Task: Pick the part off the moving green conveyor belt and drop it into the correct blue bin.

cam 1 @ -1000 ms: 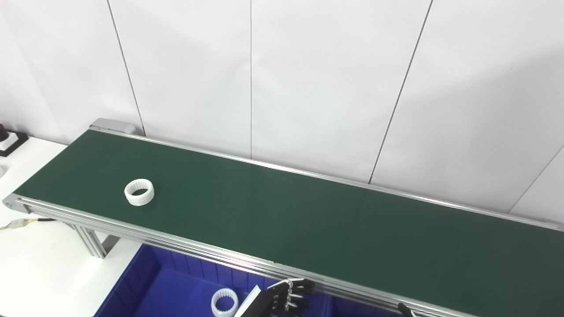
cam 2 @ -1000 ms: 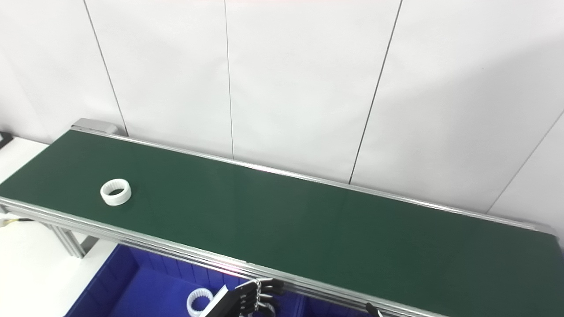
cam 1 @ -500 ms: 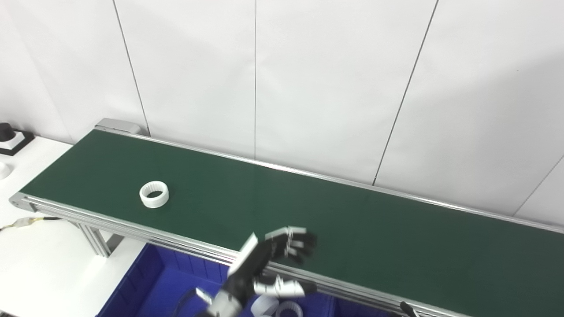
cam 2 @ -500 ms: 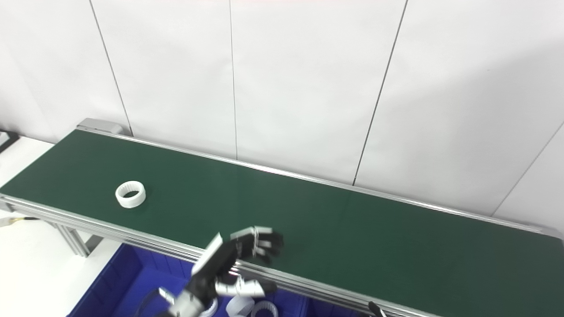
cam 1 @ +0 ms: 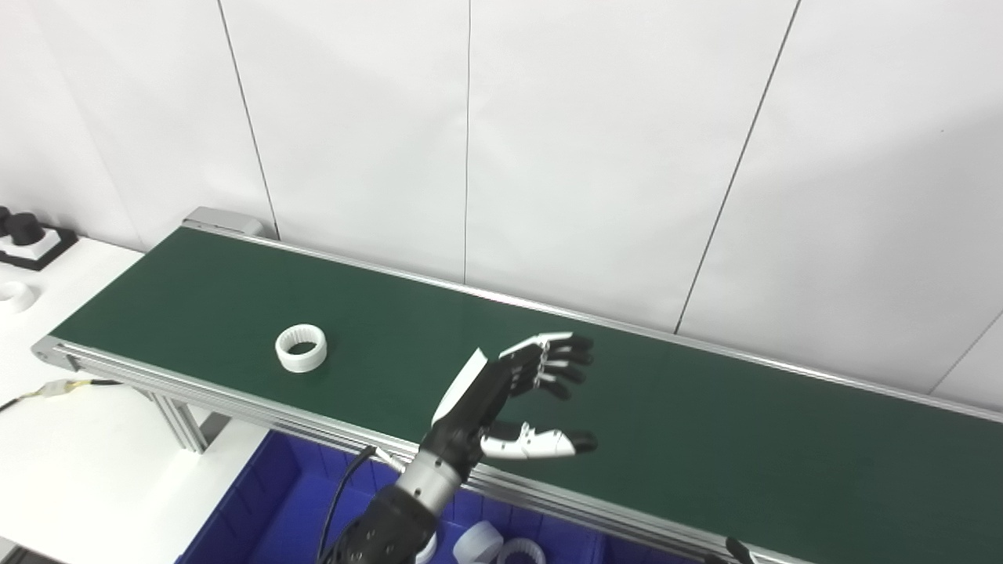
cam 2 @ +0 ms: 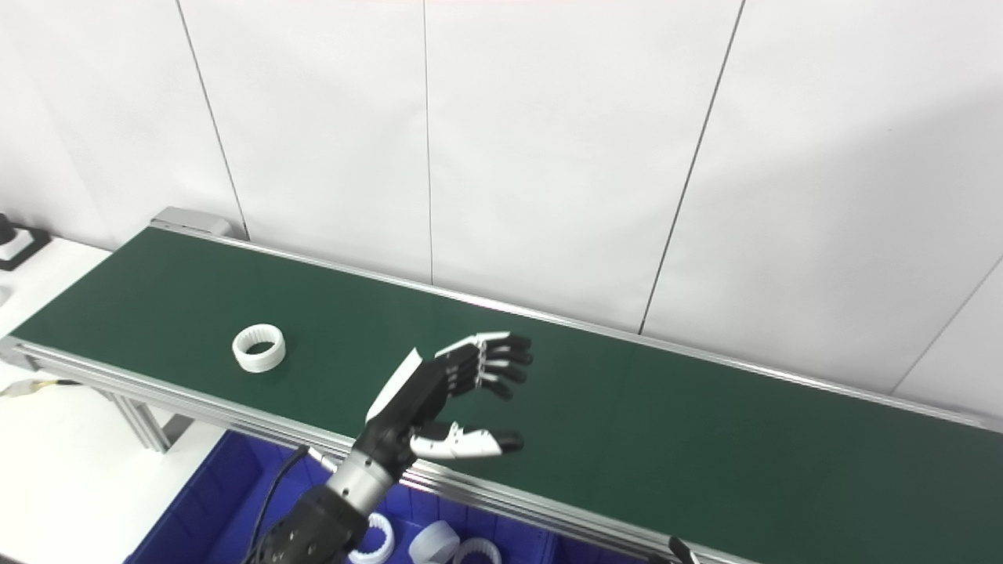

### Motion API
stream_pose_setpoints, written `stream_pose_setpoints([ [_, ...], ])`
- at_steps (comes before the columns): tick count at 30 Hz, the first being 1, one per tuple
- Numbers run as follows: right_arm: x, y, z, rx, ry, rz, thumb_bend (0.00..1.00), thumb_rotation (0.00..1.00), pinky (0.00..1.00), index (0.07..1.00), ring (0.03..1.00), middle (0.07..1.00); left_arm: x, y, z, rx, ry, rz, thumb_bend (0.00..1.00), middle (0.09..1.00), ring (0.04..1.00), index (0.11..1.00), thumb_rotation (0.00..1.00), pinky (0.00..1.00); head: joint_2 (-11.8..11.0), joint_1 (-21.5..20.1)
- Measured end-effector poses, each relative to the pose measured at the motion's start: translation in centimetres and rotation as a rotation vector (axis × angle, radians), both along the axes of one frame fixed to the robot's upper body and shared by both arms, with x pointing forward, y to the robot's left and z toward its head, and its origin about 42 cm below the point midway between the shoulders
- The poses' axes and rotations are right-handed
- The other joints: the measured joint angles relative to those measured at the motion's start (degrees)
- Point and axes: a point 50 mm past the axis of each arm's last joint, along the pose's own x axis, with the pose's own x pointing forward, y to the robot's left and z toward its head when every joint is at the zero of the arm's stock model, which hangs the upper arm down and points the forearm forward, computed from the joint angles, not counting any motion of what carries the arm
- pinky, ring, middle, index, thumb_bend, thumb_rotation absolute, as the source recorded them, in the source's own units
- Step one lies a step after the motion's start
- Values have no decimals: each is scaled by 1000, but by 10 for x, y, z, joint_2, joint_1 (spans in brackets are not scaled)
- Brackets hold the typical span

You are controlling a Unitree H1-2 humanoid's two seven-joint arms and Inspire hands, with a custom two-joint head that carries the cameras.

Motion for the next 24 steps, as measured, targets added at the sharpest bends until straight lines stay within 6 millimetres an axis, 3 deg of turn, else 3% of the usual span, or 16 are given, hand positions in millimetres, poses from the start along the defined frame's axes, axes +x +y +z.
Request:
stream_pose_setpoints([
  [4, 4, -2, -3, 10, 6, -8, 289, 857, 743, 934, 802, 850, 26, 8, 7, 18, 15, 42, 731, 779, 723, 808, 320, 623, -4, 16],
  [10, 9, -2, -3, 15, 2, -5, 268, 890, 735, 937, 799, 849, 65, 22, 7, 114, 34, 113, 747, 820, 766, 811, 324, 648, -6, 18],
  [16, 9, -2, -4, 15, 4, -4, 269, 901, 737, 940, 803, 850, 80, 31, 5, 364, 95, 93, 813, 870, 863, 832, 296, 753, -6, 13],
  [18, 9, -2, -5, 15, 5, -3, 276, 896, 733, 934, 800, 847, 84, 36, 7, 482, 132, 66, 831, 921, 913, 842, 226, 783, -5, 11],
  [24, 8, 0, -5, 16, 0, -6, 317, 897, 714, 927, 791, 840, 91, 49, 20, 753, 196, 32, 845, 900, 903, 818, 134, 836, -4, 7],
])
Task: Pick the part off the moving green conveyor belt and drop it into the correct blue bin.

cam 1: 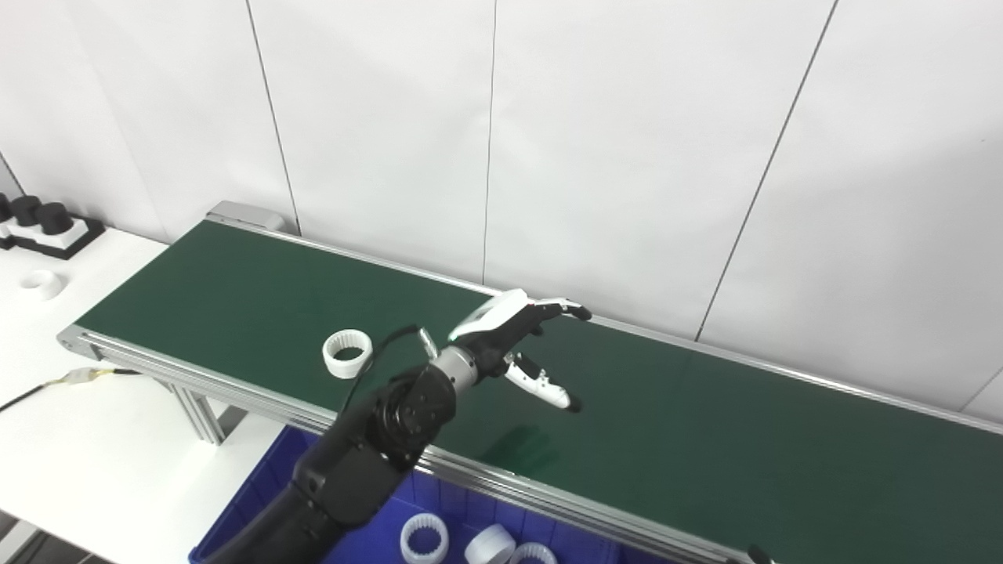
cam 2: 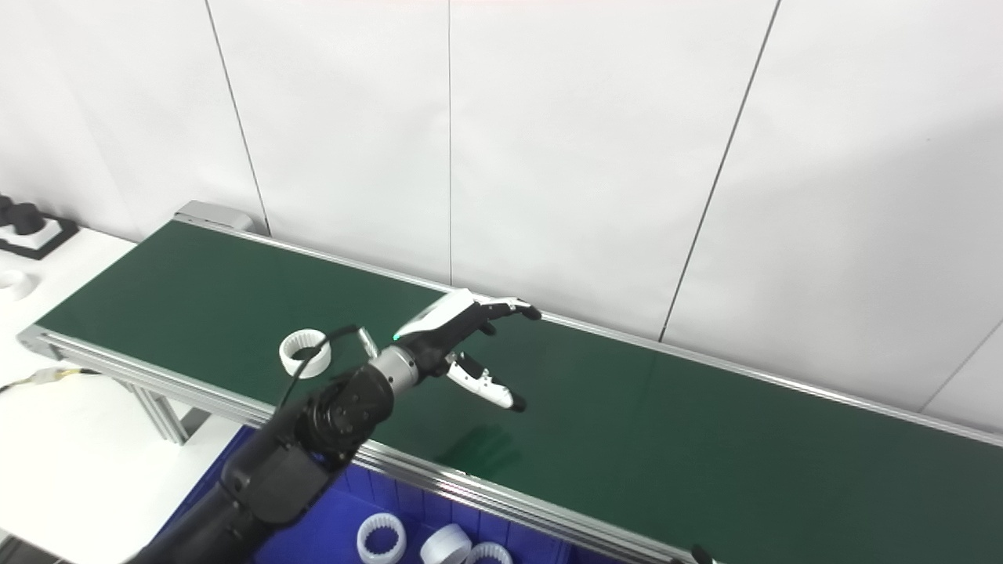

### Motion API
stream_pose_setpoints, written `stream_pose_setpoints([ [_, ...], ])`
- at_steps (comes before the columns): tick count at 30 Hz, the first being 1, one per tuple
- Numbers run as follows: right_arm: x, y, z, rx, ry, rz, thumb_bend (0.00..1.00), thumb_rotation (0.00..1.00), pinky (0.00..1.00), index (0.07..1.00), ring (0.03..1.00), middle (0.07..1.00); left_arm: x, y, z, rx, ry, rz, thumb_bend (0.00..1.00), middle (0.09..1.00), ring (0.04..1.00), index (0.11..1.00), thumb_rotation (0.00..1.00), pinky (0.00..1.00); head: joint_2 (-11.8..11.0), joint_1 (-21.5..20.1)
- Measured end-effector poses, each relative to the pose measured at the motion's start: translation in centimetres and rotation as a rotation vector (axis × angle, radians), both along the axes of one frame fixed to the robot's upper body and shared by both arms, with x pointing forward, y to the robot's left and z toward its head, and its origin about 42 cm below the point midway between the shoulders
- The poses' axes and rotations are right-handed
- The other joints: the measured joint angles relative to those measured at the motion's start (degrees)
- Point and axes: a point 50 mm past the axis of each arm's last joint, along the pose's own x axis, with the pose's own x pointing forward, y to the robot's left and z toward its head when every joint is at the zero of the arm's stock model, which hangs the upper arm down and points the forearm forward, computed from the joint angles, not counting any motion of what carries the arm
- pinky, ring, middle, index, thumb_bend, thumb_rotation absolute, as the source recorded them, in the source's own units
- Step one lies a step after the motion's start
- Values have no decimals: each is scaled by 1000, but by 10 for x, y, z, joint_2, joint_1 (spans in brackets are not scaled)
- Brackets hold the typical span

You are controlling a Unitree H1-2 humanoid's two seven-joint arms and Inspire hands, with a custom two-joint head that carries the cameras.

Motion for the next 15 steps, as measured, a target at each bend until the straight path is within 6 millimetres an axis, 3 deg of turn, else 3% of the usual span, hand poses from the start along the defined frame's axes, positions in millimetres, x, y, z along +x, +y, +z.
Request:
stream_pose_setpoints([
  [3, 0, 0, 0, 0, 0, -1, 325, 897, 711, 926, 789, 840, 3, 5, 2, 72, 4, 0, 841, 881, 897, 813, 125, 837, 1, -2],
  [7, 0, 2, 1, 5, -5, 1, 341, 897, 715, 929, 795, 845, 9, 13, -2, 164, 23, -6, 858, 873, 866, 812, 151, 739, 1, -4],
  [15, 0, 3, 4, -5, -15, 4, 358, 901, 708, 929, 791, 842, 15, 29, -7, 317, 101, -37, 891, 894, 908, 824, 86, 838, 3, -4],
])
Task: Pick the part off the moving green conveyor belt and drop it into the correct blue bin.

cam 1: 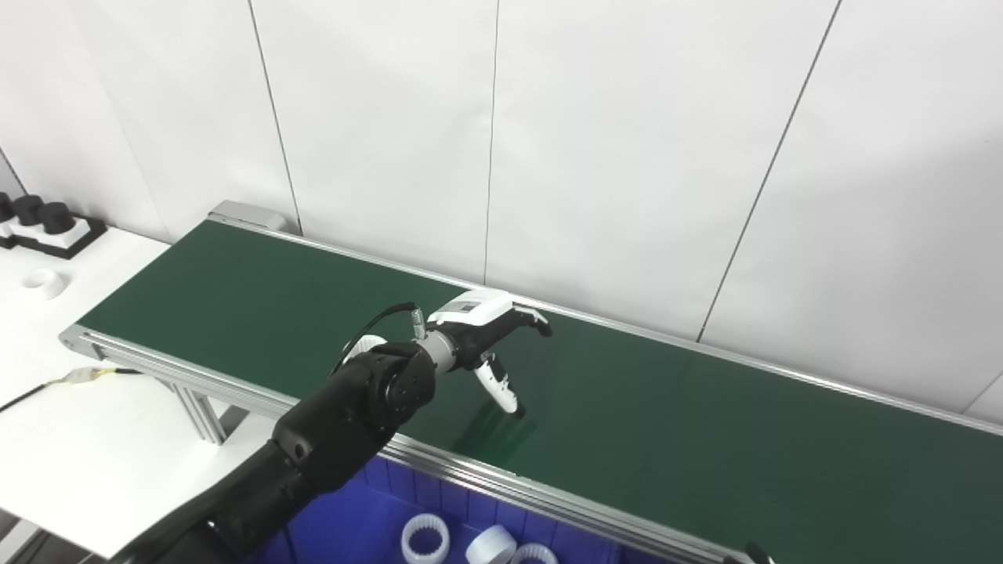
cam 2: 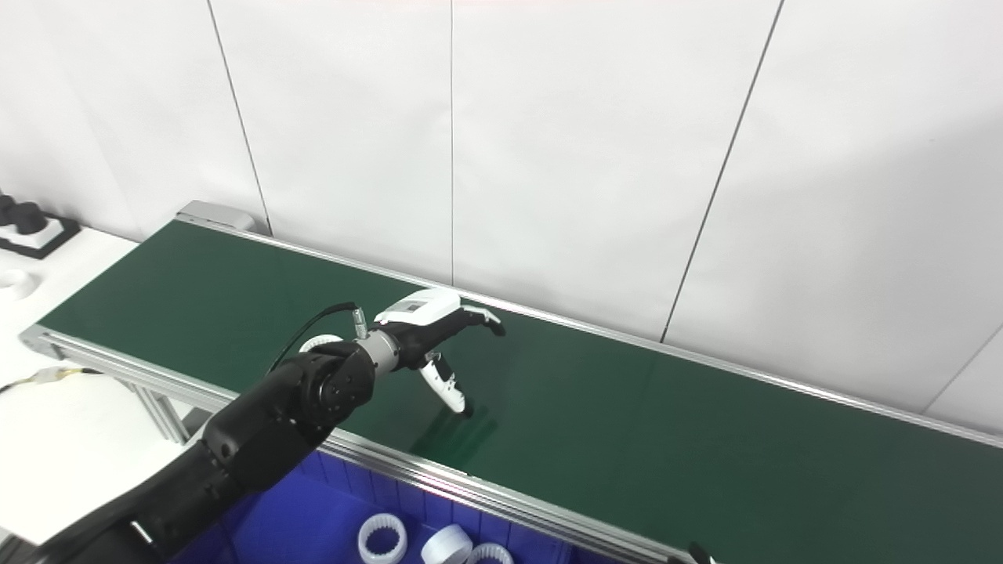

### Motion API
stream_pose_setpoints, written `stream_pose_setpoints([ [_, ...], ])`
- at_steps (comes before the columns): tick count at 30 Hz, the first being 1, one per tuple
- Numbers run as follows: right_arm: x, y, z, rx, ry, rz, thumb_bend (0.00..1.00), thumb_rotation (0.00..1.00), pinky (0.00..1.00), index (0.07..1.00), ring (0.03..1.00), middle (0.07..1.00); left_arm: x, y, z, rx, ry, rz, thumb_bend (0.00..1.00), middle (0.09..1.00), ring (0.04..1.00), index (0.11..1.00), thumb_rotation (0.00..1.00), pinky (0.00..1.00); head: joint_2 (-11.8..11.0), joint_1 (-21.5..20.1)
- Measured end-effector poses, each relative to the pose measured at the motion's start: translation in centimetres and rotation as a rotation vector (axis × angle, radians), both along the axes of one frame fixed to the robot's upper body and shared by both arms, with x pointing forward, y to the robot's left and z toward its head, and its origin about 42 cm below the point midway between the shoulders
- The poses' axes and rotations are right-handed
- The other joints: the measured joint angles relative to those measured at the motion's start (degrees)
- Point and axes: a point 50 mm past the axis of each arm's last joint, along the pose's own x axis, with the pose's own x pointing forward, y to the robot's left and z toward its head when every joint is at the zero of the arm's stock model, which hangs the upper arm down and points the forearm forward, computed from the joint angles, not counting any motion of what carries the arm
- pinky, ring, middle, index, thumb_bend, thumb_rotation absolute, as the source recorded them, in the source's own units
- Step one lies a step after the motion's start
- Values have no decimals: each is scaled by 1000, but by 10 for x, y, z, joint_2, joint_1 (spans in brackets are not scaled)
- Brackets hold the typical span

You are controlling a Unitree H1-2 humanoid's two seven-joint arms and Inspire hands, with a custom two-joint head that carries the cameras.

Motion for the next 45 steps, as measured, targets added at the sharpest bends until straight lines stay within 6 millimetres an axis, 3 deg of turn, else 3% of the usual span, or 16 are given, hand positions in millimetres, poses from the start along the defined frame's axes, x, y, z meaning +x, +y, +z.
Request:
stream_pose_setpoints([
  [12, -1, 4, 0, 6, 1, -1, 382, 913, 690, 924, 782, 831, 5, 2, -4, 153, 61, -37, 909, 872, 875, 789, 0, 849, 0, -9],
  [19, -1, 6, 0, 13, 0, -2, 342, 884, 683, 922, 778, 829, 3, 1, -13, 193, 103, -50, 896, 860, 874, 810, 0, 877, 1, -11],
  [45, -1, 6, 0, 10, -2, 3, 370, 885, 674, 919, 779, 833, 2, 14, -23, 260, 134, -36, 877, 862, 858, 831, 0, 913, 3, -13],
])
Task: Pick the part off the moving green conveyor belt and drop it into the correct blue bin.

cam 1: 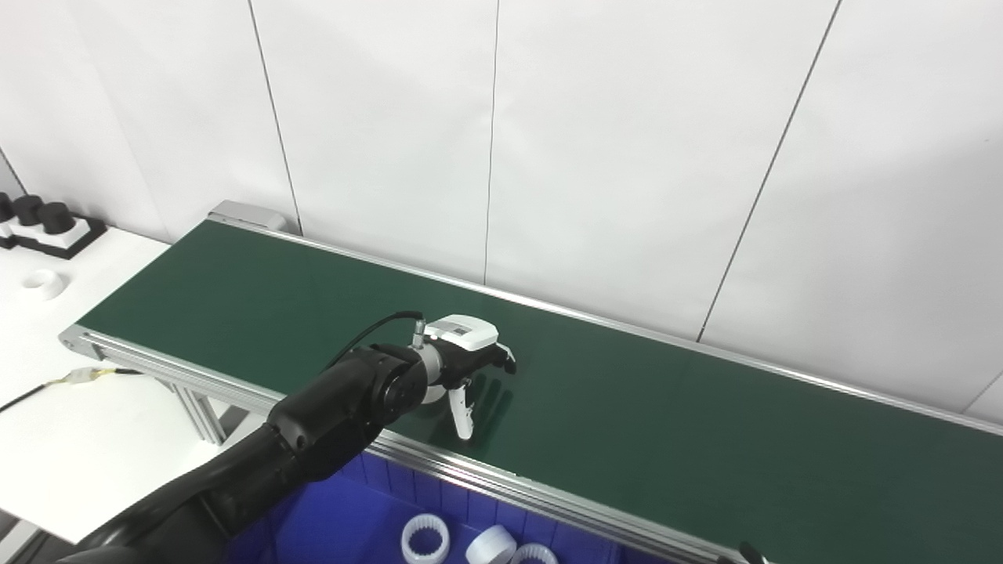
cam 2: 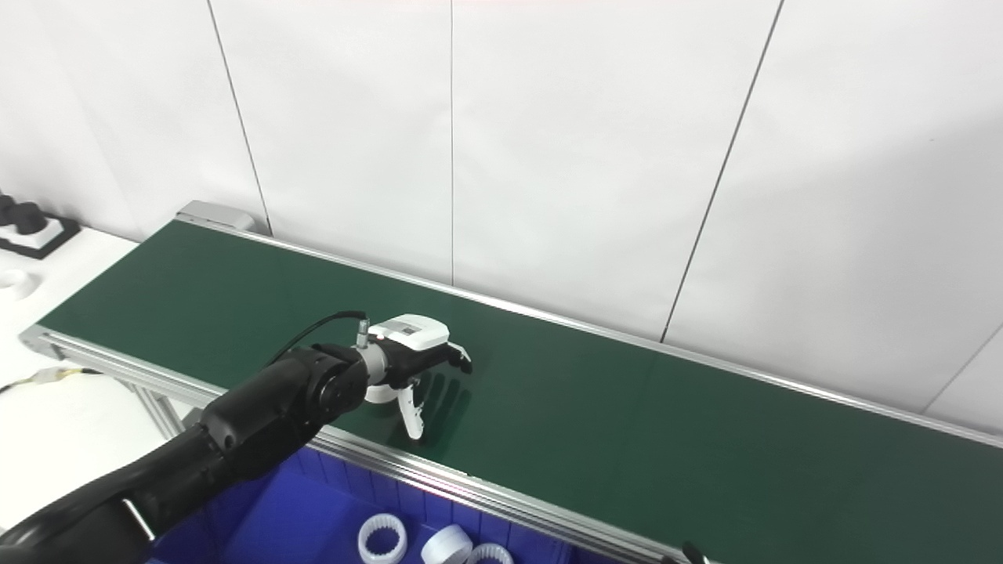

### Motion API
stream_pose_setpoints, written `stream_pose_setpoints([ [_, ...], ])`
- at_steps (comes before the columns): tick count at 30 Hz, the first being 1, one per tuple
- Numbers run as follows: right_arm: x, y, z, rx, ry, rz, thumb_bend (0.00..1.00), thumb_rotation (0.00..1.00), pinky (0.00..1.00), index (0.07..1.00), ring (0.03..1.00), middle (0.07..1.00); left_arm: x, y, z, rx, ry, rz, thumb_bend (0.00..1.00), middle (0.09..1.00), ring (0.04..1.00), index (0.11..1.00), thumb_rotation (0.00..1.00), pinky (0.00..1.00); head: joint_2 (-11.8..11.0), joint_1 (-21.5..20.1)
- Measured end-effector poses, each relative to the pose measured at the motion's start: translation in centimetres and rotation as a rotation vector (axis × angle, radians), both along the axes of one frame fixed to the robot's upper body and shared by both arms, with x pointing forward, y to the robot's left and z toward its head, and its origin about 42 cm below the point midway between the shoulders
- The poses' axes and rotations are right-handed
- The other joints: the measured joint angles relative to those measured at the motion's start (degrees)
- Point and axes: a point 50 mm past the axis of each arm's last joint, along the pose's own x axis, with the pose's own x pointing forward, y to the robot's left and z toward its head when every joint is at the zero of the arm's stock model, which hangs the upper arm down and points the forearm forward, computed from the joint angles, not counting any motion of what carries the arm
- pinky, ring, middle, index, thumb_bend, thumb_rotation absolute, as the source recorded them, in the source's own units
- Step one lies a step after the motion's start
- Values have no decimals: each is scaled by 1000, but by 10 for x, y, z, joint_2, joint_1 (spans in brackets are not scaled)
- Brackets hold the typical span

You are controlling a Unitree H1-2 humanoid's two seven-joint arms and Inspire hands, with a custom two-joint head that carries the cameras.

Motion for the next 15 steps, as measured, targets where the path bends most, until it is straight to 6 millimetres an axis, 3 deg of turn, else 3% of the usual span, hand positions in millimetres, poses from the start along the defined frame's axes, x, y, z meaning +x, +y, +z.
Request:
stream_pose_setpoints([
  [15, 0, 0, 0, 0, -4, 0, 385, 883, 680, 917, 780, 831, -1, 4, -3, 3, 4, 5, 874, 883, 859, 823, 0, 925, 4, -4],
])
